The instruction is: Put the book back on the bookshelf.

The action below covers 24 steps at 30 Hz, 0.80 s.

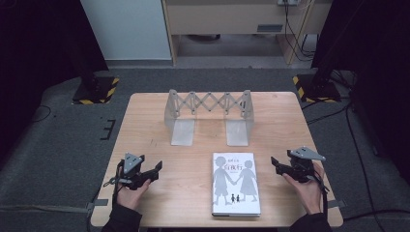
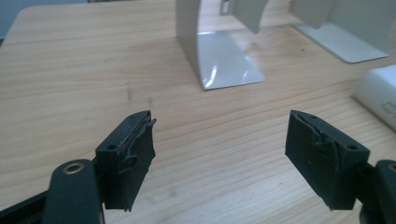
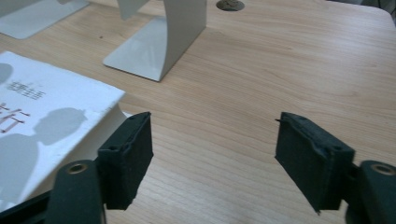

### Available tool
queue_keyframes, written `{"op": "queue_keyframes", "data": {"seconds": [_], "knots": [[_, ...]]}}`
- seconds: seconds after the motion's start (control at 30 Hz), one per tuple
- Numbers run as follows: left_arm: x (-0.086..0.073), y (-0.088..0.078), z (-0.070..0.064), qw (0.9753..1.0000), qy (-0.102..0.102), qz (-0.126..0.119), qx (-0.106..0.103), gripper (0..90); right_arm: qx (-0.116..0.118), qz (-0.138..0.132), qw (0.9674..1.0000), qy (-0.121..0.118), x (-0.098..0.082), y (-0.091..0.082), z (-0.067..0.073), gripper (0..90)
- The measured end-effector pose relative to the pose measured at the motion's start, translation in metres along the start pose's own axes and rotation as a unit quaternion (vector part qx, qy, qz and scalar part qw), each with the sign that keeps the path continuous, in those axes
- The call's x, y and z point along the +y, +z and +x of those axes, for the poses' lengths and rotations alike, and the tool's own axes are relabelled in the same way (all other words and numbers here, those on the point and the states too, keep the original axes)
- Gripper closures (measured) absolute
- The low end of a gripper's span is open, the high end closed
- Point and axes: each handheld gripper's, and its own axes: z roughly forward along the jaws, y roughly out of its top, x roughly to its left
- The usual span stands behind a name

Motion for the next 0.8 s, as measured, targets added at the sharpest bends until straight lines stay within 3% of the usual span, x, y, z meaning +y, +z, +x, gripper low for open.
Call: {"op": "queue_keyframes", "data": {"seconds": [0.07,0.2,0.37,0.53,0.6,0.67,0.8], "knots": [[0.002,0.0,-0.007,1.0,0.004,-0.004,-0.007,24.3,0.001,-0.006,1.0,0.003,0.002,-0.002,0.002,29.3],[0.006,0.002,-0.019,0.9997,0.019,-0.005,-0.016,24.2,0.029,-0.003,0.9995,0.015,0.002,-0.003,0.006,29.3],[0.011,0.003,-0.03,0.9994,0.017,-0.006,-0.03,23.9,0.042,-0.034,0.9984,0.016,0.005,-0.007,0.011,33.6],[0.013,0.006,-0.041,0.9985,0.008,-0.01,-0.054,23.9,0.059,-0.035,0.9975,0.016,0.007,-0.008,0.018,36.1],[0.014,0.007,-0.046,0.9979,0.012,-0.012,-0.062,23.9,0.074,-0.038,0.9963,0.022,0.007,-0.007,0.022,36.6],[0.015,0.008,-0.05,0.9975,0.016,-0.009,-0.068,23.9,0.089,-0.058,0.9939,0.03,0.005,-0.006,0.026,38.6],[0.015,0.014,-0.063,0.9963,0.031,0.002,-0.081,23.9,0.102,-0.05,0.9932,0.026,0.004,-0.003,0.033,40.1]]}}
